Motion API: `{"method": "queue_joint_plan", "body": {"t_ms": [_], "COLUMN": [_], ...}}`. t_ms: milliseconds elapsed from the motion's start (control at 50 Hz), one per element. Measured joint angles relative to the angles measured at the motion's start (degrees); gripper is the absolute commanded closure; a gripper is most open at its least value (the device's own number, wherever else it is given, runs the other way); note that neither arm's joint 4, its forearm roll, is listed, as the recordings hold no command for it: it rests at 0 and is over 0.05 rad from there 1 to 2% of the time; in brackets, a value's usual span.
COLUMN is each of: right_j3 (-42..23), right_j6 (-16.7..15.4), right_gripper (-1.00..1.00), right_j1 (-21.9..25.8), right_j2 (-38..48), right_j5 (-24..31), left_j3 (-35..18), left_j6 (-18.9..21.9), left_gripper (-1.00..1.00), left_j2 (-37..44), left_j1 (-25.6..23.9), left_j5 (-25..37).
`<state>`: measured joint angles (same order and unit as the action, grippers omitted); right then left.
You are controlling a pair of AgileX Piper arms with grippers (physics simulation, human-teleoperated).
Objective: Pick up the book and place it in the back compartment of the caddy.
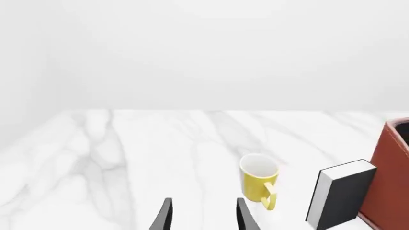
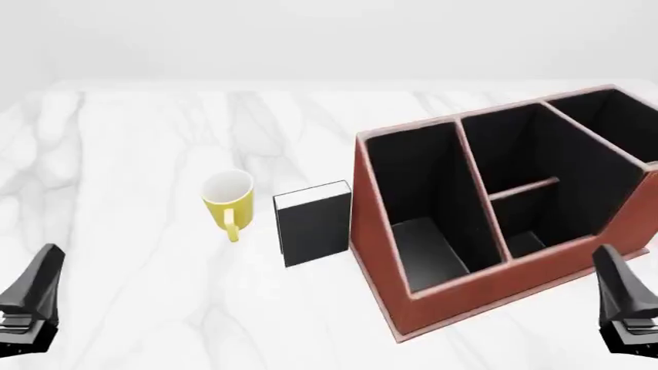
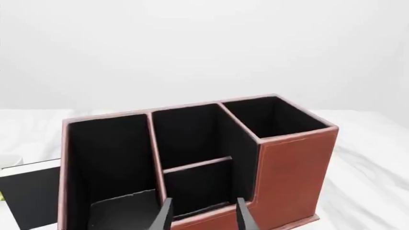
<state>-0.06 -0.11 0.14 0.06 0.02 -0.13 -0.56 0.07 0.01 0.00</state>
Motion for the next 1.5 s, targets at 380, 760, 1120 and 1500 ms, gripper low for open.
{"method": "queue_joint_plan", "body": {"t_ms": [380, 760, 1120, 1500], "right_j3": [-0.1, -0.1, 0.0, 0.0], "right_j6": [0.0, -0.1, 0.1, 0.2], "right_gripper": [-1.00, -1.00, -1.00, -1.00], "right_j1": [0.6, 0.9, 1.1, 1.2], "right_j2": [0.1, 0.0, 0.1, 0.1], "right_j5": [-0.2, -0.2, -0.2, 0.0], "left_j3": [-10.1, -46.7, -75.4, -81.6], "left_j6": [-2.4, 5.9, 12.9, 18.3], "left_gripper": [-1.00, -1.00, -1.00, -1.00], "left_j2": [13.5, 38.6, 60.6, 73.6], "left_j1": [-6.9, -21.0, -31.0, -36.1], "left_j5": [-0.7, 19.0, 37.6, 39.0]}}
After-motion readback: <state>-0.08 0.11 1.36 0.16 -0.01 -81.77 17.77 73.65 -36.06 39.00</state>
